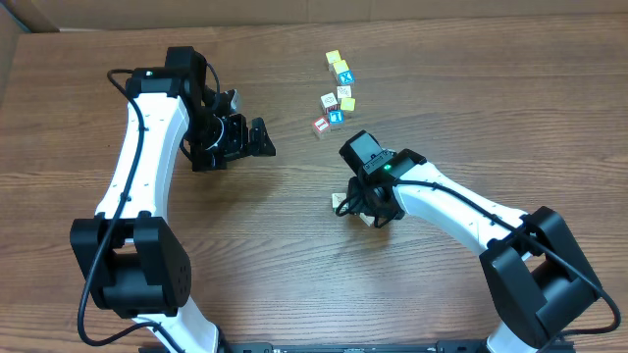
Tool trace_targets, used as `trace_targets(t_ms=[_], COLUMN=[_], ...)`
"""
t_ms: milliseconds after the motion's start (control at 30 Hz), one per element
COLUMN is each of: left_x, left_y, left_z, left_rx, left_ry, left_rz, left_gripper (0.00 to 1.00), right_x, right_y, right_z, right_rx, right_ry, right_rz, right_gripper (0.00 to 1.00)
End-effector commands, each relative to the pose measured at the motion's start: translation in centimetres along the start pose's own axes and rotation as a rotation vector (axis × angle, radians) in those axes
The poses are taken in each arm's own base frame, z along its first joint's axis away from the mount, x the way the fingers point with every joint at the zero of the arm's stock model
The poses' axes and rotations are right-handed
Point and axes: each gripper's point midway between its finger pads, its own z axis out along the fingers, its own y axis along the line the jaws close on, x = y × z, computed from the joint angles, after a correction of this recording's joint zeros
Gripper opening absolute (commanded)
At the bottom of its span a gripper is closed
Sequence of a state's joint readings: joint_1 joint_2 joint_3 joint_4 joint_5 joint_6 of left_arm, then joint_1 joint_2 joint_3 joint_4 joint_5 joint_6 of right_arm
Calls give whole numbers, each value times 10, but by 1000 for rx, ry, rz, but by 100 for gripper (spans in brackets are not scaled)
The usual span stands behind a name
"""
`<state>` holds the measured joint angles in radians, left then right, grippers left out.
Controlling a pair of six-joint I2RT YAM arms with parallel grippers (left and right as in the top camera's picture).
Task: Flip 4 blocks
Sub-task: 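Carry the second block with the right gripper and place it beside the first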
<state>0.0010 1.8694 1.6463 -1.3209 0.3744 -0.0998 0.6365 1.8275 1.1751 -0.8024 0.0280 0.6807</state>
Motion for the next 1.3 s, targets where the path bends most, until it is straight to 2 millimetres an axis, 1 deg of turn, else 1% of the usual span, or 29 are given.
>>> trace_targets(t_ms=[0, 133, 300, 333, 467, 533, 600, 867, 933, 1233, 1267], left_x=[-4, -4, -4, -4, -4, -4, -4, -4, -4, -4, -4], left_y=[0, 0, 0, 0, 0, 0, 0, 0, 0, 0, 0], left_z=[-1, -1, -1, -1, -1, -1, -1, -1, -1, -1, -1], left_rx=[8, 8, 8, 8, 8, 8, 8, 8, 8, 8, 8], left_ry=[-4, -4, -4, -4, -4, -4, -4, -4, -4, -4, -4], left_rz=[3, 3, 3, 3, 3, 3, 3, 3, 3, 3, 3], left_gripper=[100, 100, 100, 100, 100, 100, 100, 100, 100, 100, 100], right_x=[7, 20, 23, 25, 29, 30, 29, 13, 10, -2, -2], right_y=[-1, 1, 0, -1, 0, 1, 1, 14, 14, 15, 15], right_z=[0, -1, -1, -2, -2, -2, -2, -1, -1, -1, -1], right_rx=[3, -18, -18, -14, -20, -21, -20, -74, -75, -70, -71], right_ry=[28, 93, 109, 118, 141, 139, 138, 73, 58, -1, -2], right_rz=[3, 4, 15, 34, 59, 58, 81, 80, 79, 71, 71], right_gripper=[59, 58, 58, 56, 40, 34, 31, 32, 35, 38, 40])
